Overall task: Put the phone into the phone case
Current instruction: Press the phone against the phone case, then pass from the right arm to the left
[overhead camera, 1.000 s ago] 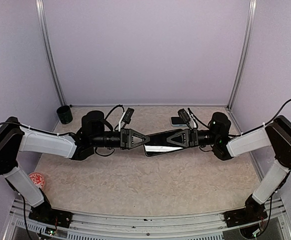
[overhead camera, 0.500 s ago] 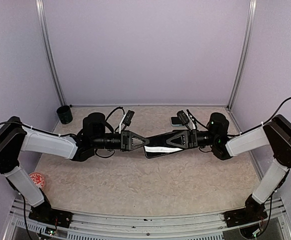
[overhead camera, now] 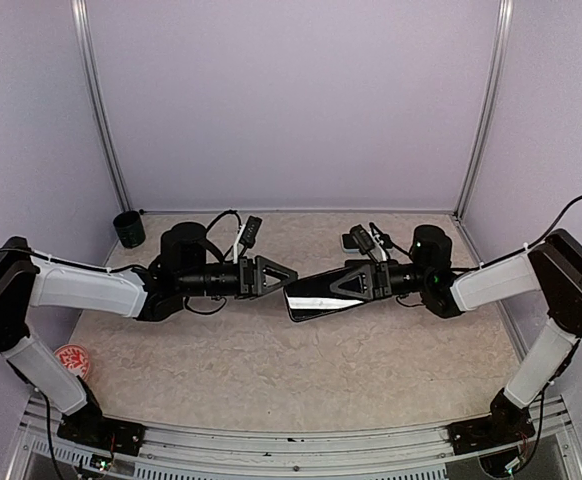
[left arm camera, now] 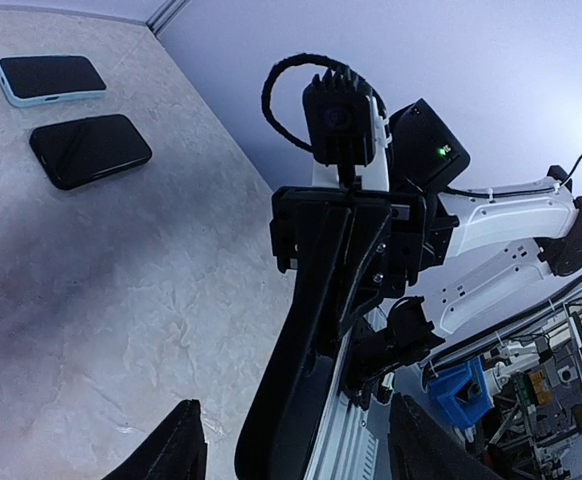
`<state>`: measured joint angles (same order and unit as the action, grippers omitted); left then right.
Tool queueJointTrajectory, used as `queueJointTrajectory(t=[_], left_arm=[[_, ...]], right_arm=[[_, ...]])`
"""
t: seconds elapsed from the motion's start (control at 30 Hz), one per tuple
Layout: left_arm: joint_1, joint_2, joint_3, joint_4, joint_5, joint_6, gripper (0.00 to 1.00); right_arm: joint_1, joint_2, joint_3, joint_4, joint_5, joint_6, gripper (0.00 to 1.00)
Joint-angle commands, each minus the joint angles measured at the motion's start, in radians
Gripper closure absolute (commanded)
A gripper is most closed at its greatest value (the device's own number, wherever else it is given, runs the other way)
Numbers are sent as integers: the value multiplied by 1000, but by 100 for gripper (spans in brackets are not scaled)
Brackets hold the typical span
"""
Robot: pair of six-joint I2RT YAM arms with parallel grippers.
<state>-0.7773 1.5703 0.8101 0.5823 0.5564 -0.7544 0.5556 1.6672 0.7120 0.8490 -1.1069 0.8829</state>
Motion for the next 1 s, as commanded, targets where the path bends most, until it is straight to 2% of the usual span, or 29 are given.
queueJointTrajectory(t=[0.0,0.2,0.43,0.53,0.6,0.8,0.97], left_arm=[[4,-20,-25,27,4,-13,39],[-17,9,-35,40,12,-24,38],[-42,67,-42,207,61,-103,38],[-48,96,-24,249,78,-126,42],[-51,113,-13,260,84,-129,47],[-50,134,-12,280,76,-139,77],[-46,139,-12,278,67,-143,94]], right_arm=[[6,-57,40,67,20,3,95],[6,-63,44,86,49,8,94],[6,-32,36,190,52,82,94],[6,-26,26,227,51,107,94],[7,-25,20,239,50,113,94],[7,-24,2,241,44,108,94],[7,-19,-5,237,39,103,94]])
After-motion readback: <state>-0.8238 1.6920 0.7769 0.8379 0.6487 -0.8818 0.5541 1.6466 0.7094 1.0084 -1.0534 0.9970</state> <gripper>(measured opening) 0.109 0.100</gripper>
